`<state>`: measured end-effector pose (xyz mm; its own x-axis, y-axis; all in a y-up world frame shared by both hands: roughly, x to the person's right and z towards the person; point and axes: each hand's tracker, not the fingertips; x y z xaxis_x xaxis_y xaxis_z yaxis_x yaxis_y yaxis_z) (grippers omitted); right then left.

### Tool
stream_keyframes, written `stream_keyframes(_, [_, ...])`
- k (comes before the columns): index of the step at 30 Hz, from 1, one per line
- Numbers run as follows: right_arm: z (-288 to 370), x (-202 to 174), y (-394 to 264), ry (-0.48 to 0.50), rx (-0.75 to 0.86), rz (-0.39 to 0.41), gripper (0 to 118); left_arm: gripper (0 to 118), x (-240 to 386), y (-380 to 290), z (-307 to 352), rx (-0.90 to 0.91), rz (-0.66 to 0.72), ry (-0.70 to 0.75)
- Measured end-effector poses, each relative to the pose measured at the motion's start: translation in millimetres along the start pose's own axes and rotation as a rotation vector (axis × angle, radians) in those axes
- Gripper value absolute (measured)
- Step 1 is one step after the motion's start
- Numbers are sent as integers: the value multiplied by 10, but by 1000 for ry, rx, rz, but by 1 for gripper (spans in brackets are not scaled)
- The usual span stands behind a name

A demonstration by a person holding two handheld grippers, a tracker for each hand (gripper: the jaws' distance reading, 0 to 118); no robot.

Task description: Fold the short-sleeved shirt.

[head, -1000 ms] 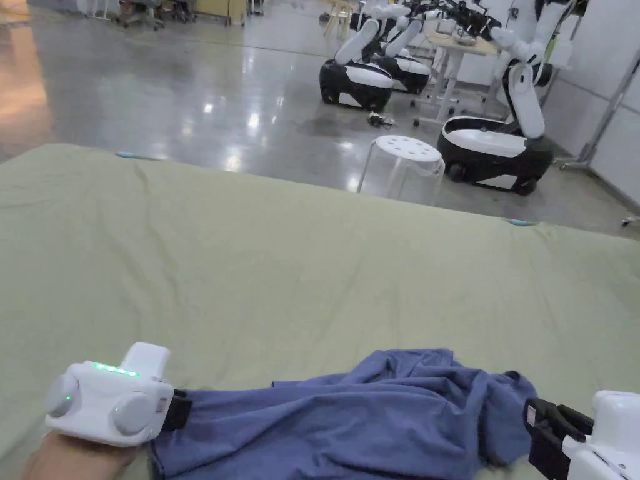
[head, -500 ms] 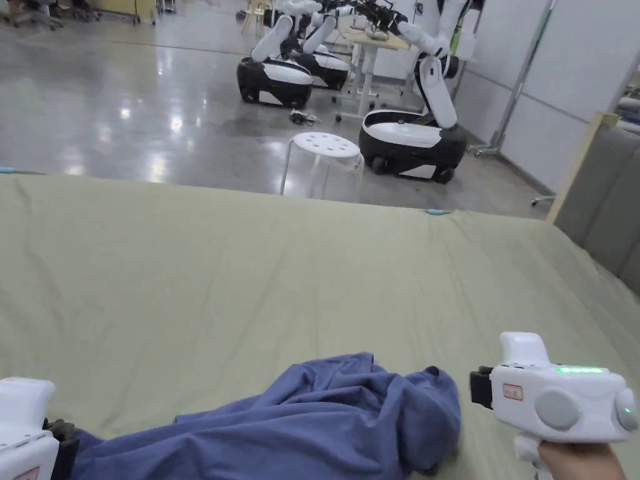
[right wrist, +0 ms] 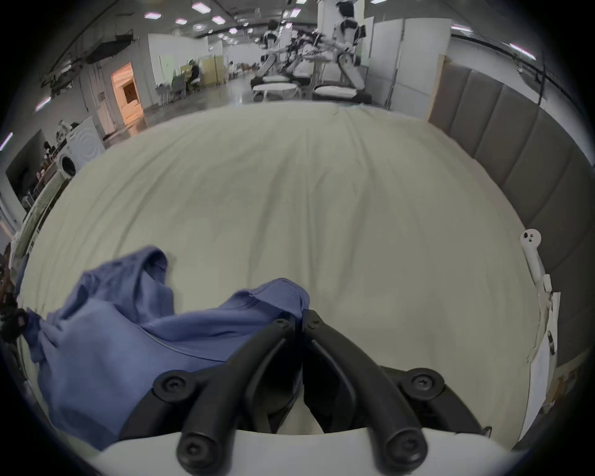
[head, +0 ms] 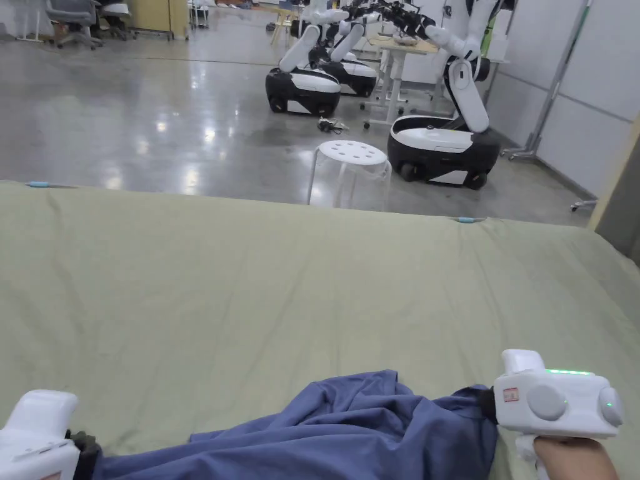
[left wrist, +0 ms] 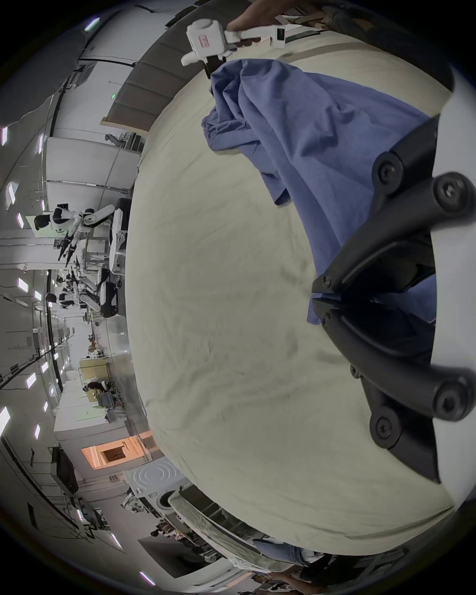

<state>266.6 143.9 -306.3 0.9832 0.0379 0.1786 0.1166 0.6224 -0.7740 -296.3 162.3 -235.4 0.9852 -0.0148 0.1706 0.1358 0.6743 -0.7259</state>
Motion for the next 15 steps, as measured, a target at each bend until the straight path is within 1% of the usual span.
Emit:
stream_keyframes(2, [332, 52, 41, 51, 40, -49, 3, 5, -54, 42, 36, 12, 11, 5])
stream_keyframes(3, [454, 61, 79, 53, 59, -59, 3, 5, -79, 82, 79, 14, 21, 1])
stream_keyframes(7, [1236, 56, 294, 84, 191, -64, 3, 5, -220, 380, 471, 108, 81, -18])
stream_keyframes(12, [2242, -99, 653, 124, 343, -8, 3, 5, -425, 927, 1070, 239, 115, -54])
stream_keyframes(15, [2782, -179, 904, 149, 439, -6, 3, 5, -526, 1299, 1407, 334, 101, -3])
